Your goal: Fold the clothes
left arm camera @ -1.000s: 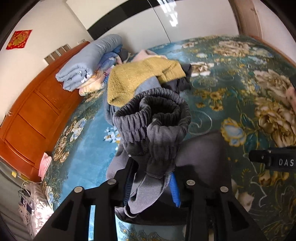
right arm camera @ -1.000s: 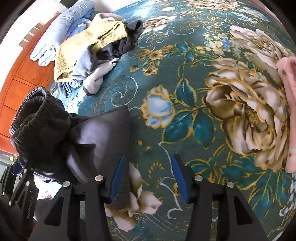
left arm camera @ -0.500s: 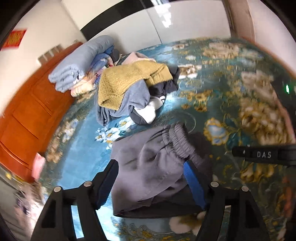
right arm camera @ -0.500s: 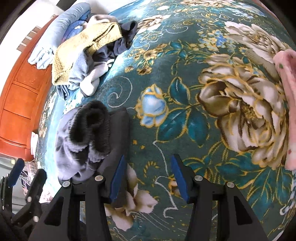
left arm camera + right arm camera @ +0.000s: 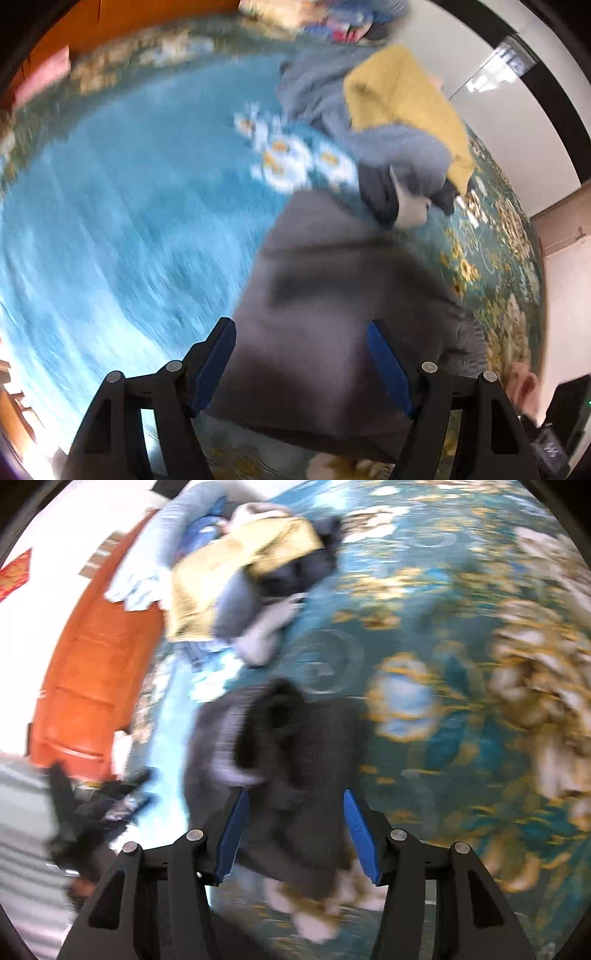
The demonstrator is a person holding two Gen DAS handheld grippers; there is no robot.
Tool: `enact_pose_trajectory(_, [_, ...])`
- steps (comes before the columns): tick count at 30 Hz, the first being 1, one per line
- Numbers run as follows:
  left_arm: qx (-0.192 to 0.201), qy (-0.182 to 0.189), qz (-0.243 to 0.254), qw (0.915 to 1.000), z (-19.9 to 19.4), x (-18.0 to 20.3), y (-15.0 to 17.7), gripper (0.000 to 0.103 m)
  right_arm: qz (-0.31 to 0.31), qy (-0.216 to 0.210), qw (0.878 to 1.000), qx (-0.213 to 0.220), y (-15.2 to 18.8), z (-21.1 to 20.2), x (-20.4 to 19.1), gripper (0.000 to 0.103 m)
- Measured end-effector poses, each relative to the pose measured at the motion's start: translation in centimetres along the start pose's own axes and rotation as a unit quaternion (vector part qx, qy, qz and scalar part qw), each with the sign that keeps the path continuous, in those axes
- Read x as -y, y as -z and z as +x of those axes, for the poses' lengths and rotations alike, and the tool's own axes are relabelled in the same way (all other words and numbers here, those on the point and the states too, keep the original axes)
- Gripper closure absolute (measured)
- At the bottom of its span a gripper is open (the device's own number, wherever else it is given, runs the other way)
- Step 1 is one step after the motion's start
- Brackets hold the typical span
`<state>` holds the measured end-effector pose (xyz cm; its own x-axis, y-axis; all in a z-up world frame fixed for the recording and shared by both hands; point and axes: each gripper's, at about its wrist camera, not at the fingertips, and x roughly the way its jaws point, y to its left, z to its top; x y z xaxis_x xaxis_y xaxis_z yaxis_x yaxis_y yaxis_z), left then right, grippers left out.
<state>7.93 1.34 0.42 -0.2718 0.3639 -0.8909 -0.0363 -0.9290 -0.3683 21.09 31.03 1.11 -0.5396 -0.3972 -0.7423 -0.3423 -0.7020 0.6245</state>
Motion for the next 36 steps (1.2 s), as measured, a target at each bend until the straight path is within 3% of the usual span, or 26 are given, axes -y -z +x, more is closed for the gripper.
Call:
enact_pose_trajectory(3, [-0.012, 0.015, 0.003, 0.9998, 0.8, 0.2, 0.1, 0.026, -0.033, -0.009, 0.999, 0.001, -1.1, 1.3, -2.9, 0.040])
enact_pose_trajectory(6, [-0.046, 0.014, -0.031, 0.9984, 2.2, -1.1, -0.2, 0.026, -0.036, -0.002, 0.999, -0.020, -2.5, 3.9, -3.8, 0.040])
enact_pose_trajectory(8, [-0.056, 0.023, -0.062, 0.9962, 2.7, -2.3, -0.3, 0.026, 0.004, 0.008, 0.999, -0.037, -3.1, 5.7, -2.8, 0.040])
enact_pose_trajectory(10, [-0.053, 0.037, -0.086, 0.9942, 2.6, -3.0, -0.3, 0.026, 0.044, -0.010, 0.998, -0.054, -3.2, 7.2, -1.5, 0.040])
enact_pose_trajectory(12, [-0.053, 0.040, -0.090, 0.9937, 2.6, -3.1, -0.3, 0.026, 0.088, -0.034, 0.993, -0.070, -3.1, 8.4, -0.3, 0.040])
enact_pose_trajectory(15, [-0.056, 0.031, -0.079, 0.9949, 2.6, -2.7, -0.2, 0.026, 0.107, -0.048, 0.991, -0.067, -2.8, 8.8, -0.1, 0.040])
enact_pose_trajectory(17, [-0.056, 0.025, -0.067, 0.9958, 2.4, -2.4, -0.2, 0.026, 0.106, -0.044, 0.991, -0.068, -2.6, 8.6, -0.6, 0.057])
enact_pose_trajectory(20, [-0.049, 0.025, -0.059, 0.9967, 1.5, -2.4, -0.2, 0.026, 0.087, -0.037, 0.994, -0.058, -2.6, 7.5, -1.9, 0.068])
enact_pose_trajectory(28, [-0.010, 0.057, -0.026, 0.9980, -3.4, -3.4, 0.5, 0.026, 0.023, -0.113, 0.993, 0.010, -0.3, -0.6, -7.1, 0.074])
enact_pose_trajectory(31, [-0.016, 0.049, -0.037, 0.9980, -3.1, -4.4, 0.4, 0.026, 0.044, -0.094, 0.995, 0.002, 1.3, 0.0, -5.1, 0.074])
enact_pose_trajectory(36, [-0.021, 0.065, -0.041, 0.9968, -2.4, -4.2, 0.3, 0.026, 0.133, -0.062, 0.989, -0.034, 3.0, 5.4, 0.8, 0.074])
